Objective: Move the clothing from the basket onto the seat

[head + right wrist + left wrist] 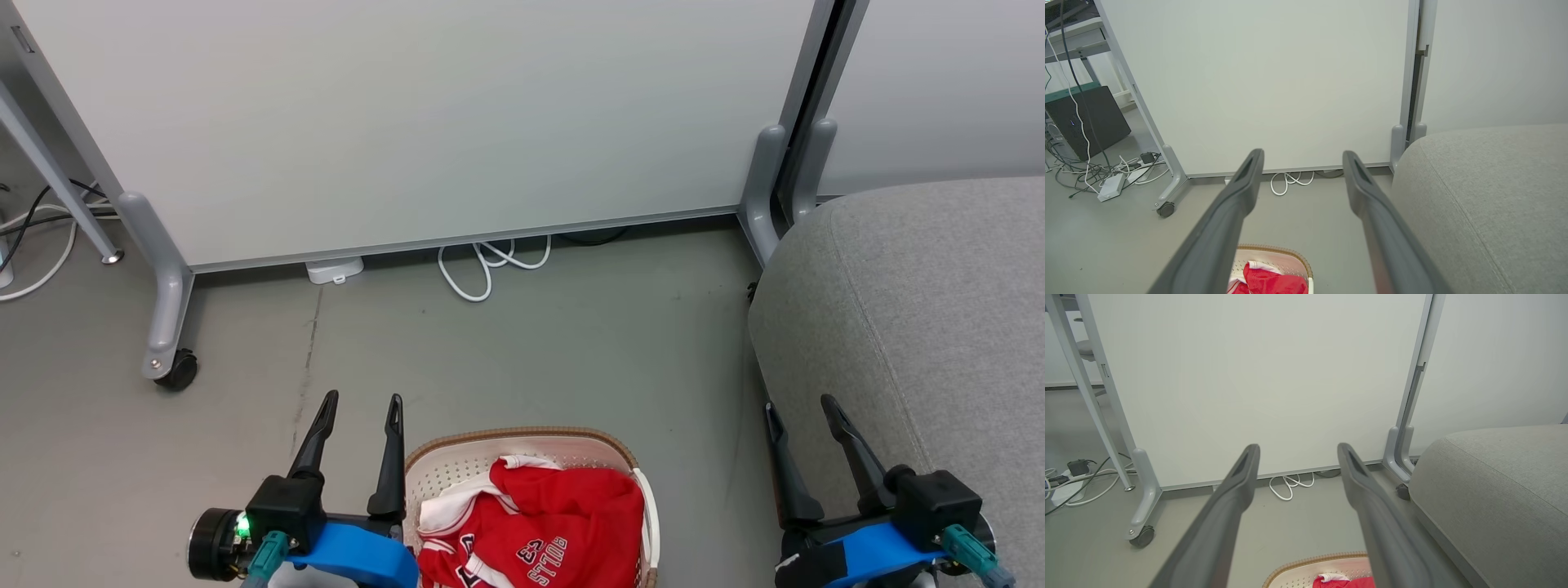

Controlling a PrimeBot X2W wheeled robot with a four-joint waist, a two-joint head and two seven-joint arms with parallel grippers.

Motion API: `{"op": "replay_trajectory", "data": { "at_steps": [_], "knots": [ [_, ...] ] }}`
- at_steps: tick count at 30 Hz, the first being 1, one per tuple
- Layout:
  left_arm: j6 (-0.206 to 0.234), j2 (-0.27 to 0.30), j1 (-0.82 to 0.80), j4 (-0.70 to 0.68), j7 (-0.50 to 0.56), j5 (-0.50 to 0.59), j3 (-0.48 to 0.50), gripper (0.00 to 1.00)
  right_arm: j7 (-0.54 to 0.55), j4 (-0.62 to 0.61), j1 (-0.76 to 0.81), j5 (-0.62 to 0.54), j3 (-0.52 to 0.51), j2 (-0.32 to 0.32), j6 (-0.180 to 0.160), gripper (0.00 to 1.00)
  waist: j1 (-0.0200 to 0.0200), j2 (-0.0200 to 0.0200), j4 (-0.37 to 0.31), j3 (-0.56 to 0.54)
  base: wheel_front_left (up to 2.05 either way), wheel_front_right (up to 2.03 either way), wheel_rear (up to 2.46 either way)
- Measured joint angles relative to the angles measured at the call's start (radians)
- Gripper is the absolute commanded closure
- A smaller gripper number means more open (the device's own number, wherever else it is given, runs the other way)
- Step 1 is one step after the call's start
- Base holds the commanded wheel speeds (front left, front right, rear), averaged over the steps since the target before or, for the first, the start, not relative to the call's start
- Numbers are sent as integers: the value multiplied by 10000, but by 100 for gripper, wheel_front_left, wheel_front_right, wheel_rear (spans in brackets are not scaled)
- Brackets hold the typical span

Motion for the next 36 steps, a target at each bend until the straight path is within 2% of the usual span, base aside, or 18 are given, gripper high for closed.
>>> {"op": "replay_trajectory", "data": {
  "at_steps": [6,12,20,36],
  "knots": [
    [-15,2,-104,117,0,6,-29,0,0,17,-2,0,-4,0,0,0,0,0,-3,66,0,0,0],
    [-221,6,-587,489,-4,268,-180,0,0,-31,-114,-8,50,0,0,0,0,0,-75,321,0,0,0],
    [-602,88,-2007,1755,-10,863,-499,0,-2,-171,-721,-15,33,-4,0,0,0,0,-395,1268,0,0,0],
    [-757,815,-4984,4859,-10,1365,-1916,0,-4,-510,-2318,-173,98,-12,0,0,1,0,-1241,3871,0,0,0]
  ]
}}
